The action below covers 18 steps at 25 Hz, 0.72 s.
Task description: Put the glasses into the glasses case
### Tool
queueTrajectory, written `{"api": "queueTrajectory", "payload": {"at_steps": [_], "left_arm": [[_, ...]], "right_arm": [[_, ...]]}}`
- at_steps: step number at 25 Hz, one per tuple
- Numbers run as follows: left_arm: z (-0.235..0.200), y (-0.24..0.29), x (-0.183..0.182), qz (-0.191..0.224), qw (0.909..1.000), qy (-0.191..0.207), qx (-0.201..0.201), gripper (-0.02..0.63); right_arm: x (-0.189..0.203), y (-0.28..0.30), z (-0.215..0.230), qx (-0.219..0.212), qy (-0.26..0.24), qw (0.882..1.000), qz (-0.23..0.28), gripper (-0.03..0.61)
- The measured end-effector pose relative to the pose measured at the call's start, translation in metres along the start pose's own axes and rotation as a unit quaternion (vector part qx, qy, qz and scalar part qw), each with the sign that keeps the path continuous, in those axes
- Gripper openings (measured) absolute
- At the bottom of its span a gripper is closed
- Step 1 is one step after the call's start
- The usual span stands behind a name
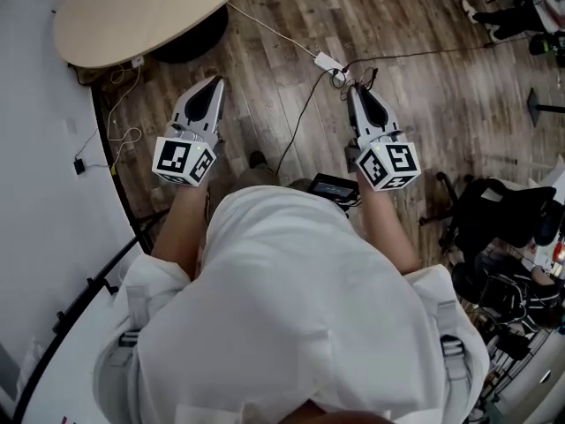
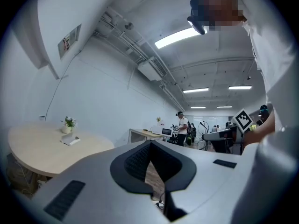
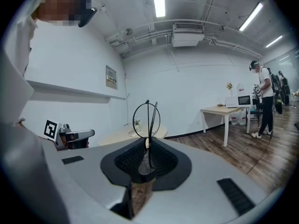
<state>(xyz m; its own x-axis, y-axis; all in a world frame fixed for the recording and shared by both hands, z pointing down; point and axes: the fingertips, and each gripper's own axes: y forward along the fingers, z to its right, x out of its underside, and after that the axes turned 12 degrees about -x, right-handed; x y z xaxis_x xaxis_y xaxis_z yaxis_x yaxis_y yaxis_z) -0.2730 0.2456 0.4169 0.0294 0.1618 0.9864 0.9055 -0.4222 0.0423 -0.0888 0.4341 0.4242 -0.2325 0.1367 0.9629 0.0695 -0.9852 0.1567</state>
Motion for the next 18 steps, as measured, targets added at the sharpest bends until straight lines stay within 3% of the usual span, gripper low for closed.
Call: {"api": "queueTrajectory", "payload": {"at_steps": [9,18], "left_arm": [[-0.028,0.047,0.011,-0.006,0.9995,-0.029,-0.012,0.012],[-0.033,0.143,0.005,-0.014,0.9989,-0.017,-0.041,0.012]], "right_arm": [[-0.013,0.030,0.037,0.013,-0.006,1.000,0.002,0.053],[-0.034,0.103,0.126,-0.021,0.002,0.999,0.028,0.053]]}}
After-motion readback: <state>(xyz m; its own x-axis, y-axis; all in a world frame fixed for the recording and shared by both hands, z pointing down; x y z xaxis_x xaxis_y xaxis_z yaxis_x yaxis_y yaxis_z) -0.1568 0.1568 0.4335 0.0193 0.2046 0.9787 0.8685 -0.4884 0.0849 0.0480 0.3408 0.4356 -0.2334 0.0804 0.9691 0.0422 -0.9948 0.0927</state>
